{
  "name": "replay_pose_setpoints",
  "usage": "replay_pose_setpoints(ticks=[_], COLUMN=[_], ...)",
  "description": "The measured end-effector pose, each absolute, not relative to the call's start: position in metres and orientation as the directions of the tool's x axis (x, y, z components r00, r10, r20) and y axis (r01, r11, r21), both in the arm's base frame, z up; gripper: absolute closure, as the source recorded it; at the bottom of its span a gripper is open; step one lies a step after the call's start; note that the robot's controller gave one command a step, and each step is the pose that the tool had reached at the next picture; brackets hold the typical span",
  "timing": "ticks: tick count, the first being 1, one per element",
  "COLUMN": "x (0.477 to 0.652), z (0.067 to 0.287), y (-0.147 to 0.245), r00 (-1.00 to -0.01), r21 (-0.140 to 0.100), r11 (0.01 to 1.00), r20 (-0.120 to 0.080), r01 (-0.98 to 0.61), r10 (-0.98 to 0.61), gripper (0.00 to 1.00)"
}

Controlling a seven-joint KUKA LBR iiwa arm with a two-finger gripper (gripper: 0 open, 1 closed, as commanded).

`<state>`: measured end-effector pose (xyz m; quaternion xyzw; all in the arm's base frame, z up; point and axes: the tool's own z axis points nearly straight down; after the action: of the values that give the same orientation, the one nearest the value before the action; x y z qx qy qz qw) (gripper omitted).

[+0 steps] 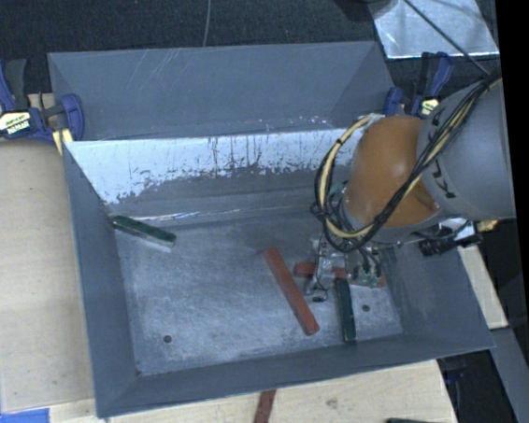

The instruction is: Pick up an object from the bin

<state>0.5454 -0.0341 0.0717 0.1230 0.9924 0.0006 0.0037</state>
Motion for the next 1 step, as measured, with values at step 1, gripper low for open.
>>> replay_pose_setpoints(ticks=[1], x=[0.5454], z=[0.0717], y=[-0.0341], r00=[-0.970], r21=[0.002], r11=[0.970], r20=[-0.007], r01=[0.244], r10=[0.244], gripper=[1.00])
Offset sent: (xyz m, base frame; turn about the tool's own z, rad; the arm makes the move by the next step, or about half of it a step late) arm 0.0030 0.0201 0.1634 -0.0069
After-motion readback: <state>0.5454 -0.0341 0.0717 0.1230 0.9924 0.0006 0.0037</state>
